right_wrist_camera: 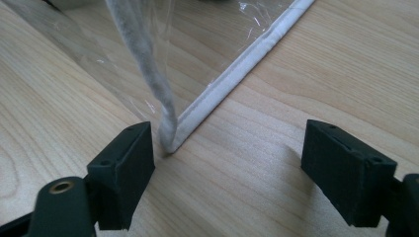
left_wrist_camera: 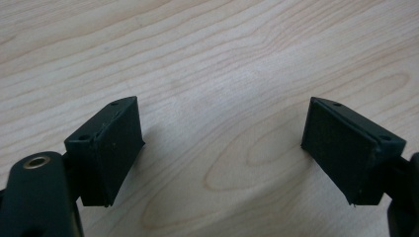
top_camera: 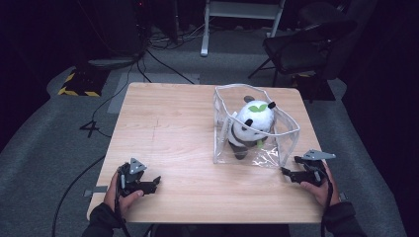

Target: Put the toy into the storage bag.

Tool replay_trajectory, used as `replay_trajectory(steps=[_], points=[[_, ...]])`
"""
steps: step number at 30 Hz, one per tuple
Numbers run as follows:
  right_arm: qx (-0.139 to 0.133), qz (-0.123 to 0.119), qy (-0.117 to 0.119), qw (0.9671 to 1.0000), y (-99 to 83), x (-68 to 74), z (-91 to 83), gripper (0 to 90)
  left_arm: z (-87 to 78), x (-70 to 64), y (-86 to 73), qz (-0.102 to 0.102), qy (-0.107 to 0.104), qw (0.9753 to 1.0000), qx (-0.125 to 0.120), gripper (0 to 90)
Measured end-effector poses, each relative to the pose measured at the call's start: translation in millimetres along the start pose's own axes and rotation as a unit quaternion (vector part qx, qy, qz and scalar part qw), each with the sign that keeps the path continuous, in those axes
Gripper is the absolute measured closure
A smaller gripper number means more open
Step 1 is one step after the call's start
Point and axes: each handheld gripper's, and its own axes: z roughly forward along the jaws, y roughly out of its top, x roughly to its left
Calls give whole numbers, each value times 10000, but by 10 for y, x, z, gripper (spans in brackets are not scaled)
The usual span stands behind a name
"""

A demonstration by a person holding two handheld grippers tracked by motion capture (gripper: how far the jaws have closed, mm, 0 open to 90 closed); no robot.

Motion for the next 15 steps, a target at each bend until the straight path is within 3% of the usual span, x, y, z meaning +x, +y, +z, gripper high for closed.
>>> replay_trajectory(steps=[15], points=[[1, -45, 24, 10000, -2, 8, -1, 200, -150, -5, -167, -73, 33, 10000, -14, 157]])
